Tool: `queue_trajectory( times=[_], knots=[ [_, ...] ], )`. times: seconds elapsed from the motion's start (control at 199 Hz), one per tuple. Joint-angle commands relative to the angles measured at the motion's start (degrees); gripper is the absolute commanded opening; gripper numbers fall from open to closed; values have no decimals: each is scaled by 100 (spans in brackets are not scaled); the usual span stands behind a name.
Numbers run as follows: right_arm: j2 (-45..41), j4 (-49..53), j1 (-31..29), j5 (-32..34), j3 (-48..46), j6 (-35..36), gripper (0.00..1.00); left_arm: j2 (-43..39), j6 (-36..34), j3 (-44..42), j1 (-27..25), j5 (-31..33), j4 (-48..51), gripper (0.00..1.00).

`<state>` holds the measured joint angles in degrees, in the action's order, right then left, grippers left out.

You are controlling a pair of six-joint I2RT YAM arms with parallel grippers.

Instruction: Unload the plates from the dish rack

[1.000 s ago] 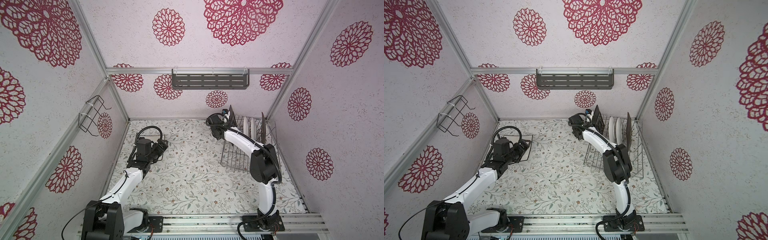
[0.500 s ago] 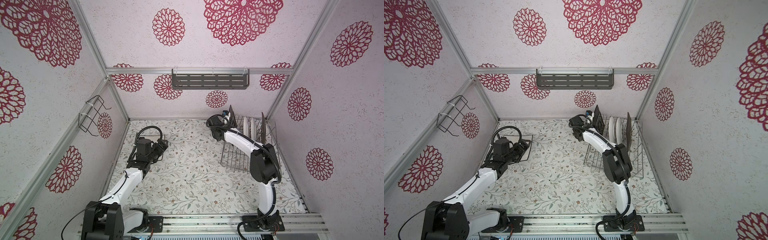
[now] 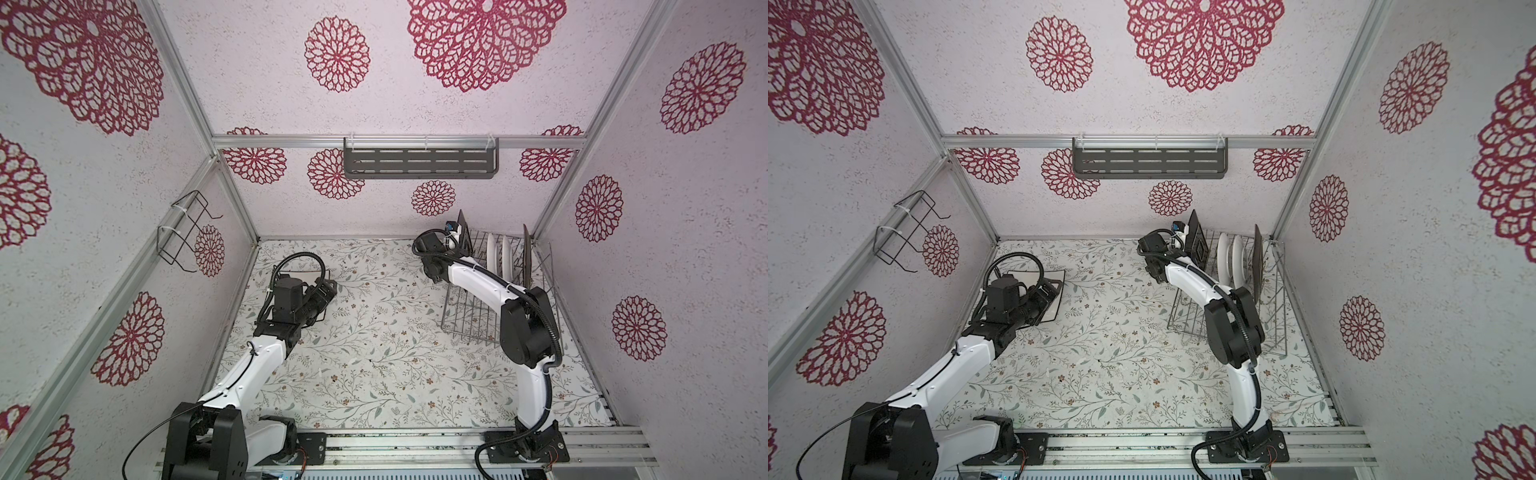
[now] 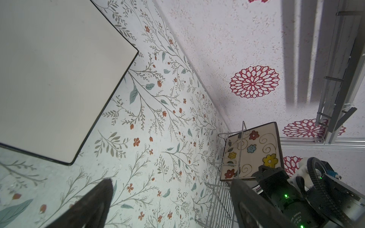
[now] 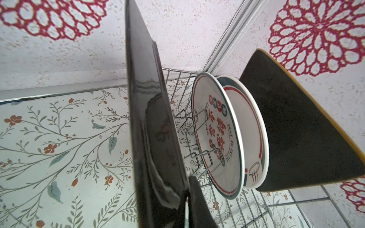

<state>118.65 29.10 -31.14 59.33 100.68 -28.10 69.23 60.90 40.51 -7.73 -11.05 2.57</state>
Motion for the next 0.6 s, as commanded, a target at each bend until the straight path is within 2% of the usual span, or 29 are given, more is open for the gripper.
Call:
queue_trajectory(
  times=[0.0, 0.281, 0.598],
  knots=[
    [-368, -180, 29, 210, -42, 146, 11, -94, -47, 177, -54, 58, -10, 97],
    [-516, -415, 29, 293, -215, -165, 0, 29, -19, 115, -84, 30, -132, 97],
    [-784, -1137, 20, 509, -531, 269, 0, -15, -116, 90, -97, 214, -31, 97]
  ],
)
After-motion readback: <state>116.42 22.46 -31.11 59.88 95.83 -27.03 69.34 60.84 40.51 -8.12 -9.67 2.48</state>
